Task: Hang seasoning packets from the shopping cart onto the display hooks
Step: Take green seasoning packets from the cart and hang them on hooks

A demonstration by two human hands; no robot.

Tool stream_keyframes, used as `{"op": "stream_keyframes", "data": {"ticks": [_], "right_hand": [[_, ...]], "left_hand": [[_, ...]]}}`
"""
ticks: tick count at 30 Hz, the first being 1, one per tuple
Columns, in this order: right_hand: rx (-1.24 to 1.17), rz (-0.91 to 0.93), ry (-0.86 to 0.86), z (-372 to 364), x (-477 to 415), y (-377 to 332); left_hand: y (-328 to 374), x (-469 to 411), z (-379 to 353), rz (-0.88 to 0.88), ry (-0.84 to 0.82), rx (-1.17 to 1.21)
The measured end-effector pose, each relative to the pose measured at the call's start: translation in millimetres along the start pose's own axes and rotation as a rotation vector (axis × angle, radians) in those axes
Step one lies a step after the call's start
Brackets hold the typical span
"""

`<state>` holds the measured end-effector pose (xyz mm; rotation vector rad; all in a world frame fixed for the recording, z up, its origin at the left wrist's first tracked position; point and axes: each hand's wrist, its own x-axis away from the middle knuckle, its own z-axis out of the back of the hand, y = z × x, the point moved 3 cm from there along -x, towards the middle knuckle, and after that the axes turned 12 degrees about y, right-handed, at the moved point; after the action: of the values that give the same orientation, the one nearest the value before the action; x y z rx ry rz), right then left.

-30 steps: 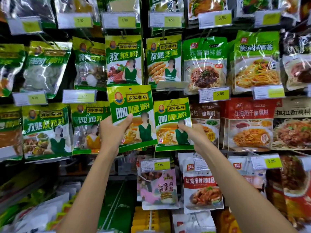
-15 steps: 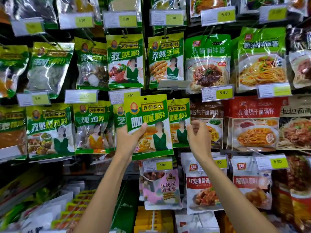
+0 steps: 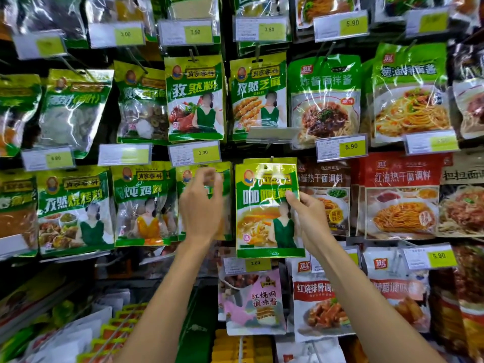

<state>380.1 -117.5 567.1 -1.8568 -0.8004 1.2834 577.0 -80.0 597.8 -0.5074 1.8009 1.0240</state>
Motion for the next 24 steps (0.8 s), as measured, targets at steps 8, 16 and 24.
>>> {"op": "stream_keyframes", "data": {"ticks": [8, 16, 24], "right_hand": [[0.041, 0.071, 0.070, 4, -17, -5], [0.037, 0.142, 0.047, 6, -22, -1], [0.089, 0.127, 0.136, 2, -41, 5]], "left_hand": [[-17, -53, -16, -0.544, 0.160, -0.362], [-31, -59, -25, -0.597, 0.092, -0.391], [-28, -57, -23, -0.605, 0.101, -0.362]]}}
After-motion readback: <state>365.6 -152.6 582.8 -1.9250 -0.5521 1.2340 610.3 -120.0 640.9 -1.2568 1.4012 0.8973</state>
